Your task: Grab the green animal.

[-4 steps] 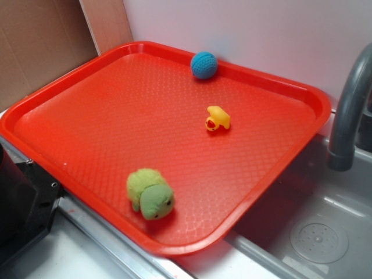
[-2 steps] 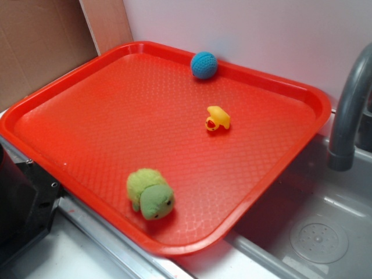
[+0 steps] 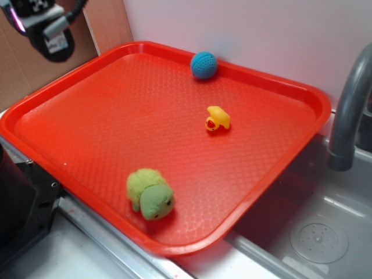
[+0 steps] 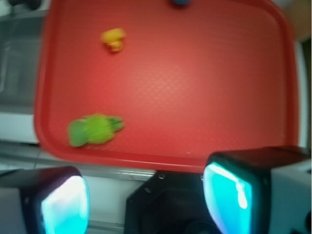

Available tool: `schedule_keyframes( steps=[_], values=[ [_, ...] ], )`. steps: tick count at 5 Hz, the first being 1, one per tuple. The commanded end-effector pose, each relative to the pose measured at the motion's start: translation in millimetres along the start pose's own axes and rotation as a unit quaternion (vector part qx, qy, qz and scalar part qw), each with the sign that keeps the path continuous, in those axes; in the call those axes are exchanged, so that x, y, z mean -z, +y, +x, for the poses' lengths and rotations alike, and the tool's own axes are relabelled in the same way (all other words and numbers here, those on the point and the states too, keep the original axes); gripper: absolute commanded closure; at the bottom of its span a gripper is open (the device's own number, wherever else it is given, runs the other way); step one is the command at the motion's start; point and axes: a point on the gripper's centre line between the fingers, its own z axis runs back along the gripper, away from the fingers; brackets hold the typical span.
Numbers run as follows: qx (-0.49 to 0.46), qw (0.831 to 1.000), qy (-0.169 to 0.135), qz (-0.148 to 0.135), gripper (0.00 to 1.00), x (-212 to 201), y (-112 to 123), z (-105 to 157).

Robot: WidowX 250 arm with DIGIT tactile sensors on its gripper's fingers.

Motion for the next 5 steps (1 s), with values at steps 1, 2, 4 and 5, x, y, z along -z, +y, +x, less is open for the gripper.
schedule_keyframes(
  steps=[1,2,4,5],
  values=[
    [0.256,0.965,0.020,0.061,0.00,48.9,-15.5,15.6],
    [0.376,0.924,0.028,0.065,0.00,76.7,-9.6,28.0],
    [0.558,0.829,0.023,0.044,0.00,118.1,-21.7,20.1],
    [0.574,0.818,0.015,-0.027,0.00,122.0,-22.0,11.5]
  ],
)
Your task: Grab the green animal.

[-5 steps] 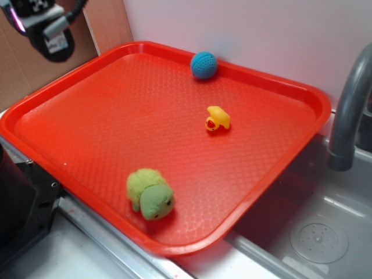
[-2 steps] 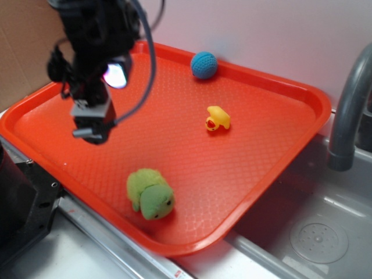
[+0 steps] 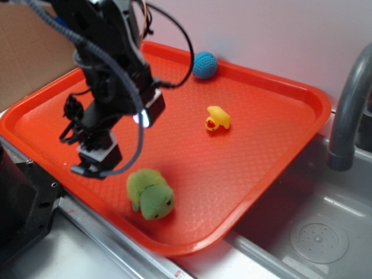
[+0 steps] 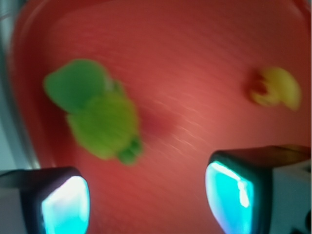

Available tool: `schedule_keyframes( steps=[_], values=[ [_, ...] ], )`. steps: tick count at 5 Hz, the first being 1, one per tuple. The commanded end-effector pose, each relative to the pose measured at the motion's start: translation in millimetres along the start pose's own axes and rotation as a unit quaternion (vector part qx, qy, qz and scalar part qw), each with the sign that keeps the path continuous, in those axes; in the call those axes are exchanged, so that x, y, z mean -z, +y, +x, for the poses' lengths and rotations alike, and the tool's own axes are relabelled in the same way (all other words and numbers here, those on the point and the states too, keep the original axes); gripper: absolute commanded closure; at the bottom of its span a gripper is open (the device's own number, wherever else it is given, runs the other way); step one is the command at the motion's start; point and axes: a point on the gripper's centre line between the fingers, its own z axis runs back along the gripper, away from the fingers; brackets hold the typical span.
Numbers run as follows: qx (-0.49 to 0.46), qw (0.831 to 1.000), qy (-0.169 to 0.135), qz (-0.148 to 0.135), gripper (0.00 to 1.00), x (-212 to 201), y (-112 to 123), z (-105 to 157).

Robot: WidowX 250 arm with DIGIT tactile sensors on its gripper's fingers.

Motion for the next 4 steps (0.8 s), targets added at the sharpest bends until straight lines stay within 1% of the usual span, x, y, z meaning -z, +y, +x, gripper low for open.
schedule_keyframes(
  steps=[1,2,3,4],
  values=[
    [0.035,0.998,-0.030,-0.046,0.00,13.2,-13.3,-1.2],
    [0.034,0.995,-0.069,-0.056,0.00,23.6,-17.0,1.2],
    [0.023,0.995,-0.094,-0.036,0.00,18.2,-15.6,-1.3],
    [-0.032,0.996,-0.085,0.005,0.00,11.1,-10.8,-10.4]
  ],
)
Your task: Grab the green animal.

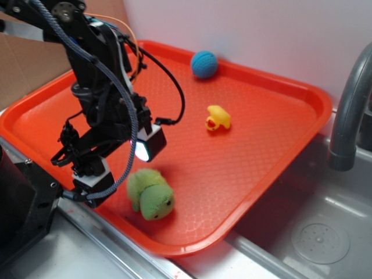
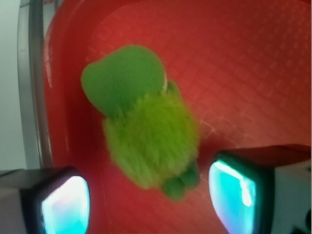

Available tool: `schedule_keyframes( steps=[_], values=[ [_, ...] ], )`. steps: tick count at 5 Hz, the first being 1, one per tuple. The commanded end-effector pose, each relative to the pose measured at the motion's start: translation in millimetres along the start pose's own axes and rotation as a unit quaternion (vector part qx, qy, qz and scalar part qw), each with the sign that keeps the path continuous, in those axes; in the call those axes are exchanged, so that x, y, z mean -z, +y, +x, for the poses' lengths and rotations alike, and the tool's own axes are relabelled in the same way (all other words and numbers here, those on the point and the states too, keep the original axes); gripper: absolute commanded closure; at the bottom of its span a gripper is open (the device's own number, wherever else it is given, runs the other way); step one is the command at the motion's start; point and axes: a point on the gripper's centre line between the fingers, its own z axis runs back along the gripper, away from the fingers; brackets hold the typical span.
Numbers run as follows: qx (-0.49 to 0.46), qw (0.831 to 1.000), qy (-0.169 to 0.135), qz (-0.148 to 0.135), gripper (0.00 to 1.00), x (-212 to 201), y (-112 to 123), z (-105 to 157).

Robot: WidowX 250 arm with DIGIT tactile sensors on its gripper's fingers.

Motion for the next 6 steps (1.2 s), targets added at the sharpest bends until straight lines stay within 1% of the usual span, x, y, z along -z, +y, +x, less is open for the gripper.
schedule_keyframes(
  steps=[1,3,5,6],
  values=[
    [-0.043,0.998,-0.001,0.053,0.00,-13.1,1.1,-8.2],
    [-0.043,0.998,-0.001,0.053,0.00,-13.1,1.1,-8.2],
    [0.042,0.998,0.033,0.012,0.00,25.3,-8.3,26.5],
    [0.049,0.998,0.037,0.006,0.00,35.4,-10.4,34.2]
  ],
)
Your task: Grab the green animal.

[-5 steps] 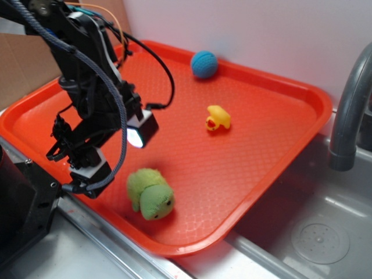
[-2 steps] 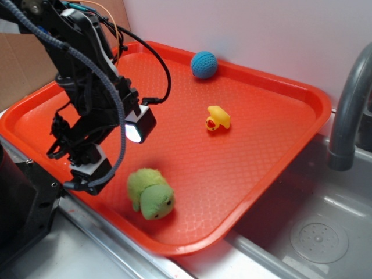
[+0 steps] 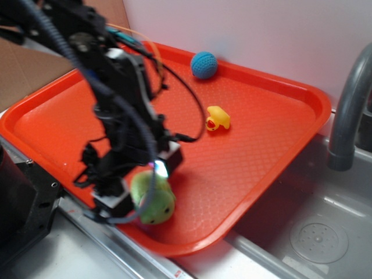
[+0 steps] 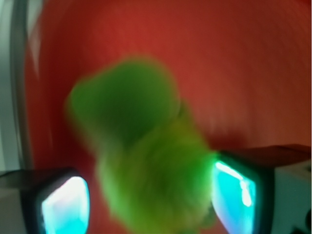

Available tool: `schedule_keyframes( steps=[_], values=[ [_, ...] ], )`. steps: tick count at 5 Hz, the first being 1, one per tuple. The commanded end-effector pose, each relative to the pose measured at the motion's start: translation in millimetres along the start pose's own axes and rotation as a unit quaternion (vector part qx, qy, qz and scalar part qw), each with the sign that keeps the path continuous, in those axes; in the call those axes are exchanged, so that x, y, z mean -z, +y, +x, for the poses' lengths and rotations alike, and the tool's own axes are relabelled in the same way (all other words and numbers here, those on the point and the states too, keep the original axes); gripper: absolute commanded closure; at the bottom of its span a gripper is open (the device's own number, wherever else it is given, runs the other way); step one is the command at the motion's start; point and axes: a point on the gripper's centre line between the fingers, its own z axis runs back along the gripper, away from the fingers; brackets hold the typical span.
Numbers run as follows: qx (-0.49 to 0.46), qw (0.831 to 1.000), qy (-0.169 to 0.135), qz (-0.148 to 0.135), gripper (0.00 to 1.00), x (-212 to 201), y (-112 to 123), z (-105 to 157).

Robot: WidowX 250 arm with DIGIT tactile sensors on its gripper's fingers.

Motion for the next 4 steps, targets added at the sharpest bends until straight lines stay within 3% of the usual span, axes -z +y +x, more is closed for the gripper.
schedule_keyframes(
  steps=[1,3,4],
  values=[
    [-0.018,1.000,0.006,-0.010,1.00,19.0,-8.4,1.6],
    [-0.056,0.998,0.010,-0.005,1.00,21.3,-3.5,-10.0],
    [-0.128,0.991,0.025,-0.009,1.00,14.9,1.0,-23.0]
  ],
)
